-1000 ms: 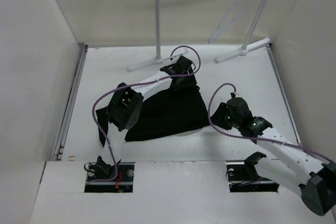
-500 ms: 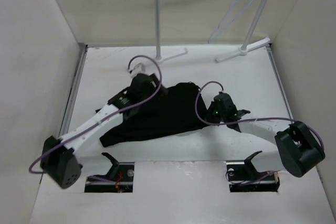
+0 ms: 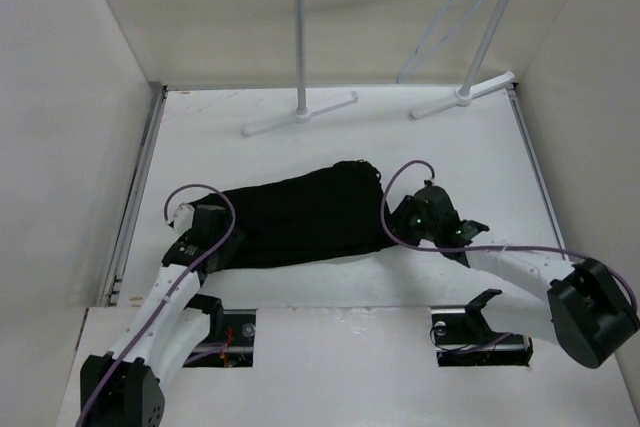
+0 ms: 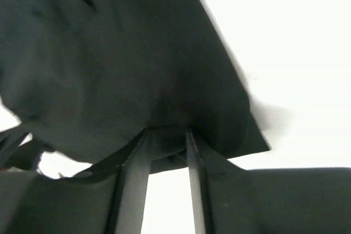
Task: Place the trousers on the hanger
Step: Fold the trousers at the center of the board, then pick up the hanger from the clothesline.
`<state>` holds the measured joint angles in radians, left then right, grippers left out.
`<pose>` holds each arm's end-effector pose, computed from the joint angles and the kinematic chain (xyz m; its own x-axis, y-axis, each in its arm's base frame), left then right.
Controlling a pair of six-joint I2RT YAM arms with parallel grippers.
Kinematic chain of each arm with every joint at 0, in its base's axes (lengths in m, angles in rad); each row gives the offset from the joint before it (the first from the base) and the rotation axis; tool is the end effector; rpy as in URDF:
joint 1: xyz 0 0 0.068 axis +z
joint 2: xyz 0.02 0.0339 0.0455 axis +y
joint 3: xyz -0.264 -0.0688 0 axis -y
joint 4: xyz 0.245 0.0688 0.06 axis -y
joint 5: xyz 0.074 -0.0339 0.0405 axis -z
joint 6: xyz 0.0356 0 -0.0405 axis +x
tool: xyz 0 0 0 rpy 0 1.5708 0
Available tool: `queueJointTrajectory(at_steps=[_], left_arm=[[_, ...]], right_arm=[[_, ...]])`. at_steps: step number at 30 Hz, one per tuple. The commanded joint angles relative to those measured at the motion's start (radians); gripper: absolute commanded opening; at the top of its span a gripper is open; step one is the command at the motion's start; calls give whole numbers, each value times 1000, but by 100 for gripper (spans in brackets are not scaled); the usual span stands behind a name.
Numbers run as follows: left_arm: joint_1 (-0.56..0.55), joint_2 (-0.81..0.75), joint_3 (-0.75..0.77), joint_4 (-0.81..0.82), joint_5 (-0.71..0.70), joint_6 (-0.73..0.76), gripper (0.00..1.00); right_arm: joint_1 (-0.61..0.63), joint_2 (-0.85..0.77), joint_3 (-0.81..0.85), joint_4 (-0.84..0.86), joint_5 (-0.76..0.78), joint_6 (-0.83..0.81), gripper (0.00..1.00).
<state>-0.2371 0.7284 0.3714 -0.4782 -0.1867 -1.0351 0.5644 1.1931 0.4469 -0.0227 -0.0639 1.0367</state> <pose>0.1441 -0.0280 0.1790 -0.4622 -0.7576 -0.4609 -0.5637 0.6522 -0.5068 0.1863 0.1207 0.1605 -0.7919 0.5153 -0.3276 0.2142 0.7369 0.6412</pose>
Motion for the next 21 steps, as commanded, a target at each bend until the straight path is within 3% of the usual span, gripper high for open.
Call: queueJointTrajectory(at_steps=[1, 4, 10, 12, 13, 14, 18, 21], left_arm=[[87, 44, -23, 58, 15, 62, 54], [162, 118, 1, 104, 4, 125, 54], [296, 301, 144, 225, 87, 199, 55], [287, 327, 213, 222, 108, 208, 56], [281, 316, 240, 217, 116, 213, 57], [270, 295, 265, 205, 118, 216, 57], [212, 192, 348, 119, 110, 242, 51], [152, 100, 376, 60, 102, 250, 28]], right_arm=[[10, -88, 87, -94, 10, -13, 42], [1, -153, 153, -175, 10, -38, 51], [-51, -236, 294, -269, 12, -87, 52], [-80, -233, 369, -286, -4, -121, 35], [-93, -227, 419, -298, -14, -145, 19], [-105, -213, 482, -315, -31, -177, 10], [-169, -138, 734, -322, -60, -285, 6], [-278, -15, 932, -332, -95, -320, 10]])
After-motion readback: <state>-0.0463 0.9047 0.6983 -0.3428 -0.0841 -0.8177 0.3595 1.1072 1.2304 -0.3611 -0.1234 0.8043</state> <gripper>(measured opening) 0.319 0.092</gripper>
